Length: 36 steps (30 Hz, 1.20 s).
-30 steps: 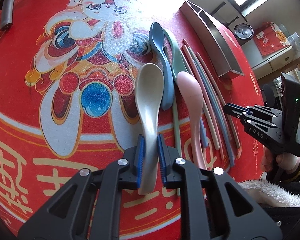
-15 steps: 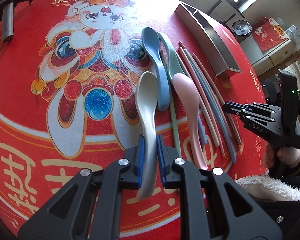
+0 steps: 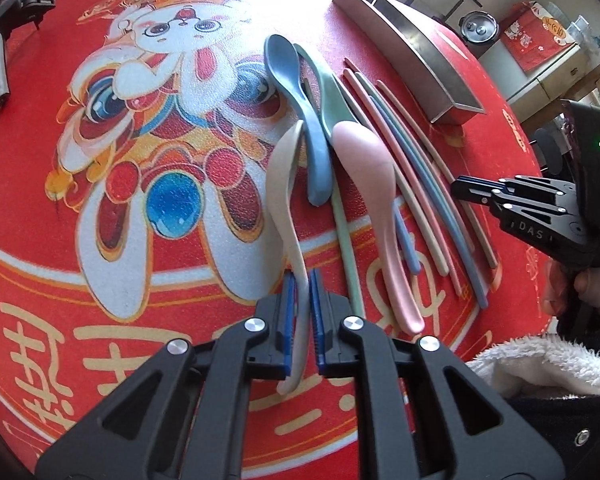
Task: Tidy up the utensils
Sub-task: 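Lift the white spoon and beige chopstick and carry both toward the steel tray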
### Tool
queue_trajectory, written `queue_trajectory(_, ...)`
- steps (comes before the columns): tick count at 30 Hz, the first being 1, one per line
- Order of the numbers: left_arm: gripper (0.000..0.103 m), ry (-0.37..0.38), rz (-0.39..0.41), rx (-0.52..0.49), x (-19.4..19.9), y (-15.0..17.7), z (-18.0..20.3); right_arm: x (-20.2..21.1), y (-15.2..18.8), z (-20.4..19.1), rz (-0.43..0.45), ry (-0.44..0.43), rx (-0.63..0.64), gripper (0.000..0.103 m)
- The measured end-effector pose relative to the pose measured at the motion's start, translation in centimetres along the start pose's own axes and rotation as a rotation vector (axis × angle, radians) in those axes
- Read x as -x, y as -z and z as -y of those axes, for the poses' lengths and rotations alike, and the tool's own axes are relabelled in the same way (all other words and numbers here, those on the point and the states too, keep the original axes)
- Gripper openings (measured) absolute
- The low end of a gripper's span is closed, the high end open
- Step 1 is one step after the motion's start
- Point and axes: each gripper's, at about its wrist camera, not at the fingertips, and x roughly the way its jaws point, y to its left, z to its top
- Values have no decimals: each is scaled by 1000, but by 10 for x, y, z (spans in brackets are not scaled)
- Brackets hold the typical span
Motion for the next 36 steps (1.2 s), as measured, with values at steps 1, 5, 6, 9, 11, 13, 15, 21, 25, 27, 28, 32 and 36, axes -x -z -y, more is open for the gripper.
queue_trajectory(1,11,-36,7,-6,1,-1,-1,0,0,2,2,-10,-5,7)
queue_trajectory(5,11,-114,35,44,5,-6,-16,0,1,3,5,-19,3,7)
queue_trajectory(6,11,-127,41,61,5,-7,-20,0,0,0,4,-7,17,7)
queue_trajectory(9,11,-142,50,101,7,-8,-30,0,-1,-5,3,26,57,7)
queue_trajectory(11,12,-145,56,110,8,-6,-33,-1,-2,-5,1,29,55,7)
queue_trajectory(13,12,-157,66,107,8,-4,-32,-1,-2,-4,2,30,47,7)
queue_trajectory(15,13,-161,74,113,8,-3,-32,-1,-2,-5,4,36,45,7)
queue_trajectory(21,13,-149,90,139,10,2,-34,0,-2,-8,-2,61,70,6)
queue_trajectory(25,13,-159,92,135,10,3,-32,1,-1,-4,-6,40,49,6)
queue_trajectory(27,13,-161,92,135,10,3,-32,1,0,-3,-9,27,37,6)
queue_trajectory(28,13,-160,92,136,10,2,-32,1,1,-2,-10,22,31,6)
queue_trajectory(32,13,-162,96,134,10,2,-32,2,4,0,-13,12,14,6)
queue_trajectory(36,13,-178,100,116,10,3,-29,4,7,2,-14,-3,-7,6)
